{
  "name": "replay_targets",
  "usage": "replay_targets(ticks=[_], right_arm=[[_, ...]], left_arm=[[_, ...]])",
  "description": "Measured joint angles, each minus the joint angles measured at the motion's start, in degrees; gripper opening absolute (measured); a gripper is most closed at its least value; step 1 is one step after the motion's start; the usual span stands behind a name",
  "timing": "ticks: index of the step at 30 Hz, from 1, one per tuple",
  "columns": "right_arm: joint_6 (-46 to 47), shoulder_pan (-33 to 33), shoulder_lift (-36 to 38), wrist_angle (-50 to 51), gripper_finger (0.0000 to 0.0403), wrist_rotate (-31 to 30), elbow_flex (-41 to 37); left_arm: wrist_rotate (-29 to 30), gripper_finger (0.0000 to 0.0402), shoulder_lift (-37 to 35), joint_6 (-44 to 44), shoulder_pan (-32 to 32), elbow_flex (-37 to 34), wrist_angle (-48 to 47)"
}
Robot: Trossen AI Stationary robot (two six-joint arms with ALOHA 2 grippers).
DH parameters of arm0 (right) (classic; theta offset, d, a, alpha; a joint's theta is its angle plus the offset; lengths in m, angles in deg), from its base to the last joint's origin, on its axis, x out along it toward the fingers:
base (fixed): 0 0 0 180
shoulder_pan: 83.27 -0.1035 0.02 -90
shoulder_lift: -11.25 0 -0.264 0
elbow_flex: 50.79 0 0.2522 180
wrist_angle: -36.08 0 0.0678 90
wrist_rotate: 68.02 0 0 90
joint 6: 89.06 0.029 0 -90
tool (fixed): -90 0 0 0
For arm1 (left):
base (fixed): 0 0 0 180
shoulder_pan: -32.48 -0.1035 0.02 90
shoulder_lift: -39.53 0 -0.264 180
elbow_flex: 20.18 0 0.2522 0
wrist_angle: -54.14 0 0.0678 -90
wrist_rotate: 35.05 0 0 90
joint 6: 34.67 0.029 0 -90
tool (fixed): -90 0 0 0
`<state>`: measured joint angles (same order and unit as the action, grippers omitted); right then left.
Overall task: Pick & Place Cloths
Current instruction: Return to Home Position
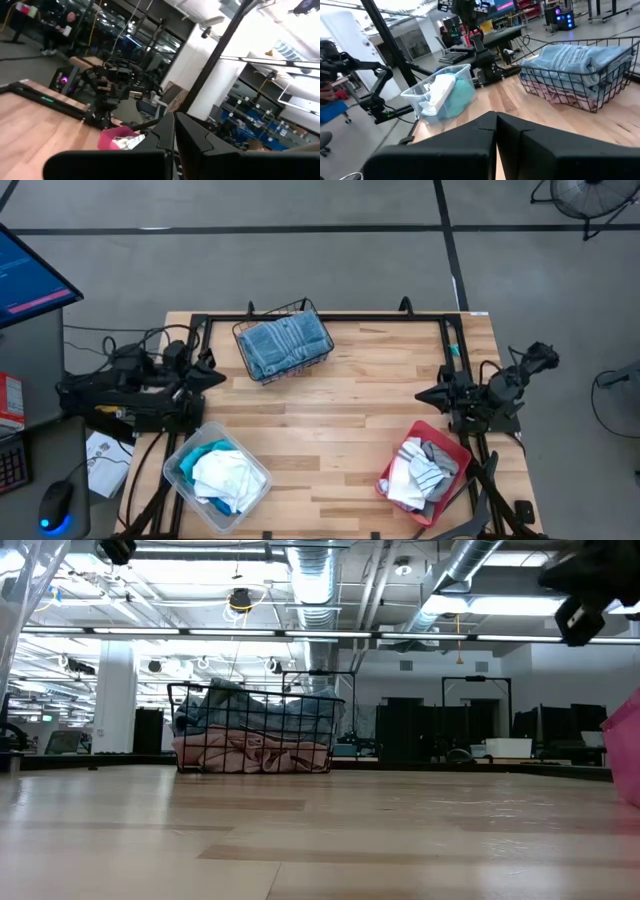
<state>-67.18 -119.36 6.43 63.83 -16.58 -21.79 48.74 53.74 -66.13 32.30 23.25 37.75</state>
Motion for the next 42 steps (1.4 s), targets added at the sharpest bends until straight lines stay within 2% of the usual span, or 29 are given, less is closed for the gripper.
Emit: replay_targets(ticks=[3, 12, 17, 24, 35, 42], right_arm=[[-1.3, 0.0, 4.7, 0.3, 0.0000, 1.0, -2.5], [-2.9, 0.7, 4.6, 0.2, 0.0000, 4.4, -7.0], [-3.0, 0.7, 4.6, -3.7, 0.0000, 6.4, -10.7], [-6.6, 1.0, 4.7, -5.0, 0.0000, 9.0, -10.9], [-6.9, 1.8, 4.7, -4.8, 0.0000, 11.9, -10.9], [-6.9, 1.8, 4.7, -4.1, 0.0000, 12.0, -10.8]], left_arm=[[0.0, 0.0001, -0.1, 0.9, 0.0, 0.0, 0.3], [-3.0, 0.0002, -0.3, 8.9, 0.2, -2.1, 1.2], [-5.3, 0.0002, -0.3, 9.8, 0.2, -7.0, 5.2], [-6.2, 0.0002, -0.3, 9.8, 0.2, -14.8, 14.7], [-7.3, 0.0002, -0.3, 6.5, 0.2, -29.0, 31.0], [-7.1, 0.0002, -0.1, 7.4, 0.1, -29.3, 31.1]])
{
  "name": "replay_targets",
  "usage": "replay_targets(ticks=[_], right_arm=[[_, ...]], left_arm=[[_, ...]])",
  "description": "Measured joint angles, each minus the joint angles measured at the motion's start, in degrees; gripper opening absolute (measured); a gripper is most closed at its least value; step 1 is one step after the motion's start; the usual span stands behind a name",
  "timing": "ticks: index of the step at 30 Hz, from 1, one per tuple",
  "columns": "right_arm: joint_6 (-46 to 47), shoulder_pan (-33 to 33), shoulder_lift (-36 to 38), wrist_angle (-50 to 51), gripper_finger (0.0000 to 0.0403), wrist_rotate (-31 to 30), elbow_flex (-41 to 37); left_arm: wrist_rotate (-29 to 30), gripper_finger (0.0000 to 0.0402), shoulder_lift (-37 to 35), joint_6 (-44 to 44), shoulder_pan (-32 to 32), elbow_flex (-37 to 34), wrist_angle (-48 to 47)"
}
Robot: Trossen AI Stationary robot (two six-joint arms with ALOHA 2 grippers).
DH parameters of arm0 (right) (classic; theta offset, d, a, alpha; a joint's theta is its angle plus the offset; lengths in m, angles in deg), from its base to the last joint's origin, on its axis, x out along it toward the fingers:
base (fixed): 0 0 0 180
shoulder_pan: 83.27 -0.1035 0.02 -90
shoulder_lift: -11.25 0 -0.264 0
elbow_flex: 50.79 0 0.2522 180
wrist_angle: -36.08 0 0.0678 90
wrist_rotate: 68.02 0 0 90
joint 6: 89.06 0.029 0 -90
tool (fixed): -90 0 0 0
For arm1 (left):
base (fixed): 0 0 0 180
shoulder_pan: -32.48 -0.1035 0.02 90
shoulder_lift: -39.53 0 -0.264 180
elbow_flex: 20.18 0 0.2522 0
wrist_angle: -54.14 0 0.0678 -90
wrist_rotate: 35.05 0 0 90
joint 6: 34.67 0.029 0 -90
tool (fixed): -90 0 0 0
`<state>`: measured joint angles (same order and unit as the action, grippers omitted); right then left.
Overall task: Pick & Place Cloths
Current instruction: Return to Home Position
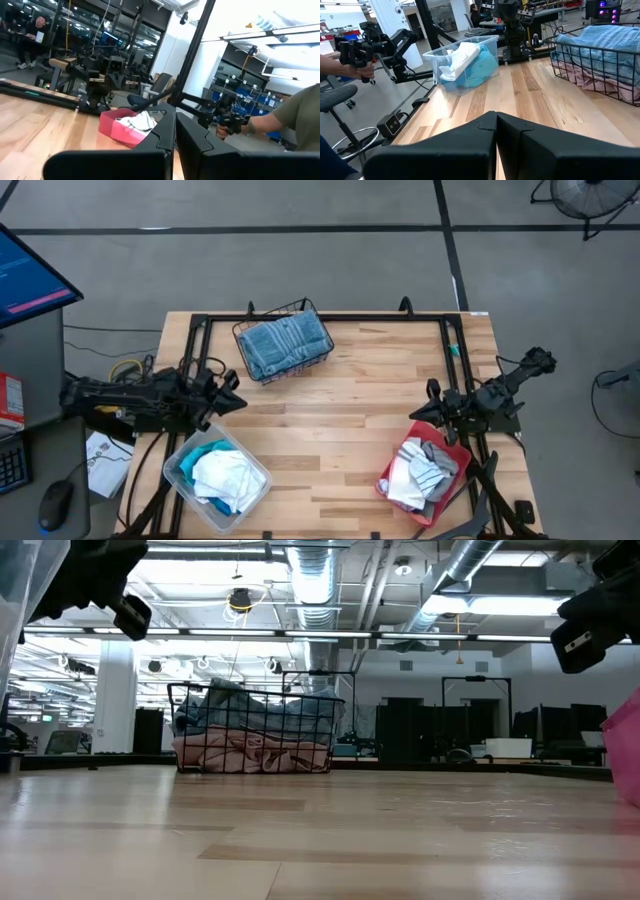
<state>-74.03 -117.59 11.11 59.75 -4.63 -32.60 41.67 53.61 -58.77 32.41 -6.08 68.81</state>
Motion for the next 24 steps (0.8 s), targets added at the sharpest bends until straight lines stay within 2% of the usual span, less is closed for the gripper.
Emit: replay_targets(ticks=[8, 14, 24], right_arm=[[1.2, 0.0, 0.0, 0.1, 0.0000, -0.2, 0.0], [4.8, 0.0, 0.0, 0.2, 0.0000, -0.5, 0.0], [5.0, 0.0, 0.0, 0.3, 0.0000, -0.5, 0.0]], left_arm=[[0.8, 0.0002, 0.0, -8.0, 0.0, 0.0, 0.0], [0.8, 0.0002, 0.0, -7.9, 0.0, 0.0, 0.1], [0.8, 0.0002, 0.0, -7.9, 0.0, 0.0, 0.3]])
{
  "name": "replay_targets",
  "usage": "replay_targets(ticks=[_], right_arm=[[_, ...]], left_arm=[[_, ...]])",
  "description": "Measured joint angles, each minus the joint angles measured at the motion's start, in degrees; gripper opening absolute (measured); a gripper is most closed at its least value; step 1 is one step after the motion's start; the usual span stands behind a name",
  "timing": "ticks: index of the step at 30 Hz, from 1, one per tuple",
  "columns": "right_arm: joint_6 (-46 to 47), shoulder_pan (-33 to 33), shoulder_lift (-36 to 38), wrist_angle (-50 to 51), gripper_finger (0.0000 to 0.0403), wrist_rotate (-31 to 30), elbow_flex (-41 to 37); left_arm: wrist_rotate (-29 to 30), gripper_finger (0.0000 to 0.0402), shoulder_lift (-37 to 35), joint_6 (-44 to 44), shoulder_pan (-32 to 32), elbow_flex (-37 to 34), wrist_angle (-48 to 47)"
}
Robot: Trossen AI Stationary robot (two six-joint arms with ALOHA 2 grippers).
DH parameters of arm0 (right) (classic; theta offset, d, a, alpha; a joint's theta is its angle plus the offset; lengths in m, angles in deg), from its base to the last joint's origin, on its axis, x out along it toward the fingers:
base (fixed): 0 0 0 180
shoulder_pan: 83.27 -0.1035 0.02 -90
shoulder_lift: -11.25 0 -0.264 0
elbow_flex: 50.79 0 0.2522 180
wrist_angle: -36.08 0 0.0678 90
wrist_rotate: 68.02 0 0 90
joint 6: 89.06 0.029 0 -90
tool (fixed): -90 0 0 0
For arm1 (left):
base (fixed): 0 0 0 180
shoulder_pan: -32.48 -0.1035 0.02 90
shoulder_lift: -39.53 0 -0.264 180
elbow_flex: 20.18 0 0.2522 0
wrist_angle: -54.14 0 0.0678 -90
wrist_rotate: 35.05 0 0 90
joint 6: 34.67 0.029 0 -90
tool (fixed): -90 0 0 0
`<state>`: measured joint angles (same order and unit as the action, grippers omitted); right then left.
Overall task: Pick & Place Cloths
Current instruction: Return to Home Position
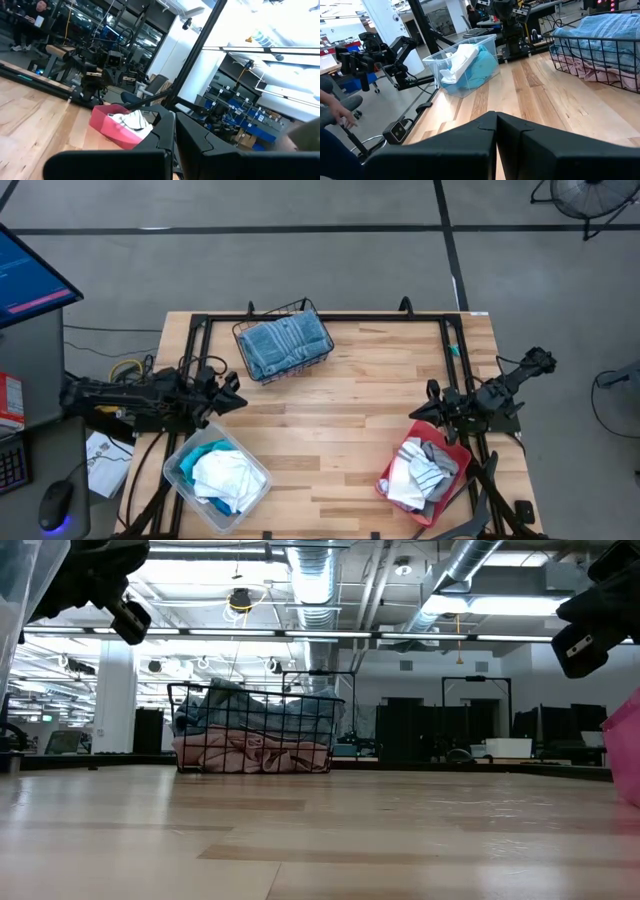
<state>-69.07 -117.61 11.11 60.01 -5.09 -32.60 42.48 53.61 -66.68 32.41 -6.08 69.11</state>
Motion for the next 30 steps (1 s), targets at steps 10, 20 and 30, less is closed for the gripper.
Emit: replay_targets(ticks=[10, 20, 30], right_arm=[[0.0, 0.0, 0.0, 0.0, 0.0000, 0.0, 0.0], [0.0, 0.0, 0.0, 0.0, 0.0000, 0.0, 0.0], [0.0, 0.0, 0.0, 0.0, 0.0000, 0.0, 0.0]], left_arm=[[0.0, 0.0002, 0.0, 0.0, 0.0, 0.0, 0.1], [0.0, 0.0002, 0.0, 0.0, 0.0, 0.0, 0.4], [0.0, 0.0002, 0.0, 0.0, 0.0, 0.0, 0.7]])
